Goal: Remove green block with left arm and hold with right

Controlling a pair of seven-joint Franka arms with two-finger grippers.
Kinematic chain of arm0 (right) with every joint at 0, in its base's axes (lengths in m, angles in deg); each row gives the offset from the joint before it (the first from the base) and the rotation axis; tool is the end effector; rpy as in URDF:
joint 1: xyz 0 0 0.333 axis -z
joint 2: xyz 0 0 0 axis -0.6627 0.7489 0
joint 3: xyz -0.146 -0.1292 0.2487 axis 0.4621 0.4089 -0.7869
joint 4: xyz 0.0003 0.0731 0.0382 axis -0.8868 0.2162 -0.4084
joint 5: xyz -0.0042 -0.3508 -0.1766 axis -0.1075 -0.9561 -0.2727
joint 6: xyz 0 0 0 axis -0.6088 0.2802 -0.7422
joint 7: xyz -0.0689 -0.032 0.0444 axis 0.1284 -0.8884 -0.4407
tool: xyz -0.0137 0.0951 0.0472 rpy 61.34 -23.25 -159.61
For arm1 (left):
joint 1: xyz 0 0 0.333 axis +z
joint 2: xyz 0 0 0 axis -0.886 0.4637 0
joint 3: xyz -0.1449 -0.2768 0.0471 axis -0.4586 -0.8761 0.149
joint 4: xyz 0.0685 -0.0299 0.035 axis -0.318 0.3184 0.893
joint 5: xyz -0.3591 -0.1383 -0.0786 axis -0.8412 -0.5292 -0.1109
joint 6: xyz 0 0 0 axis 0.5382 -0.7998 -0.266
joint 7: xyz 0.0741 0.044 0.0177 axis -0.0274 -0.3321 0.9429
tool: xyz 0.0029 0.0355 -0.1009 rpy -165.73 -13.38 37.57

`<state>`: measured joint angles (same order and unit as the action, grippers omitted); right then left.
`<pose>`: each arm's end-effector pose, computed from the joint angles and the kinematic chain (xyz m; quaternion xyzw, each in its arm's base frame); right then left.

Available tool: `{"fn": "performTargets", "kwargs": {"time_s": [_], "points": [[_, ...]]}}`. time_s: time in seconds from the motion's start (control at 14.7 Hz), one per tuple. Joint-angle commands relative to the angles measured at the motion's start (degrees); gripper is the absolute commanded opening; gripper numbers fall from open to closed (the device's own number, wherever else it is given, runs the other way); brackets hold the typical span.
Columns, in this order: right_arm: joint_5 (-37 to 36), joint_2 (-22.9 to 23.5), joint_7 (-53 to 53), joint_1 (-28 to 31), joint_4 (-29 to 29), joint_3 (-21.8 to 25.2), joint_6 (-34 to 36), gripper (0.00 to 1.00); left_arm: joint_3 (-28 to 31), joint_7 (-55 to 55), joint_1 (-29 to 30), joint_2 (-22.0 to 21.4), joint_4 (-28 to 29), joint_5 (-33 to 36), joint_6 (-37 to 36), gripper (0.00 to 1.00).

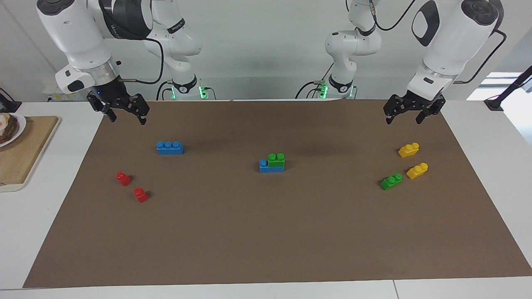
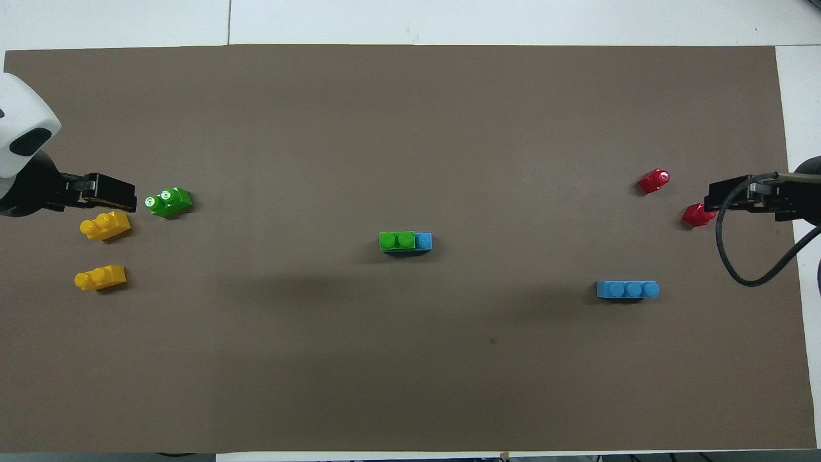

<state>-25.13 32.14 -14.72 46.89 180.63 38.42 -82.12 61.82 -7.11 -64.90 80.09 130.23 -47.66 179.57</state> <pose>0.5312 -0.0204 0.5812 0.9968 -0.0783 0.0129 0.0002 0.5502 -0.0498 0.5902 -0.9988 0.0481 0.0023 0.0075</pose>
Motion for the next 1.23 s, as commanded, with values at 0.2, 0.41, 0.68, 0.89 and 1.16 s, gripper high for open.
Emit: {"fn": "performTargets", "kwargs": {"time_s": [0.2,0.41,0.68,0.89,1.16], "points": [[-0.9,-0.7,1.1,0.5,0.6,-0.5,0.3,1.0,0.1,0.6,0.2,-1.9,2.1,0.1,-0.2,1.0],[-0.9,-0.7,0.9,0.5,0.7,-0.5,0.3,1.0,0.0,0.8,0.1,-1.9,2.1,0.0,-0.2,1.0],[-0.8,-0.5,-6.1,0.2,0.9,-0.8,0.2,1.0,0.0,4.3,0.2,-2.6,3.8,-0.2,0.6,1.0],[-0.1,0.0,-14.7,0.0,0.8,-0.8,0.2,0.99,-0.3,14.9,-1.0,-3.1,5.3,-0.3,3.1,1.0],[2.7,0.8,-29.9,-1.2,0.9,-0.9,-0.1,0.97,-0.3,29.9,-2.6,-4.1,7.8,-3.1,5.5,1.0]]}}
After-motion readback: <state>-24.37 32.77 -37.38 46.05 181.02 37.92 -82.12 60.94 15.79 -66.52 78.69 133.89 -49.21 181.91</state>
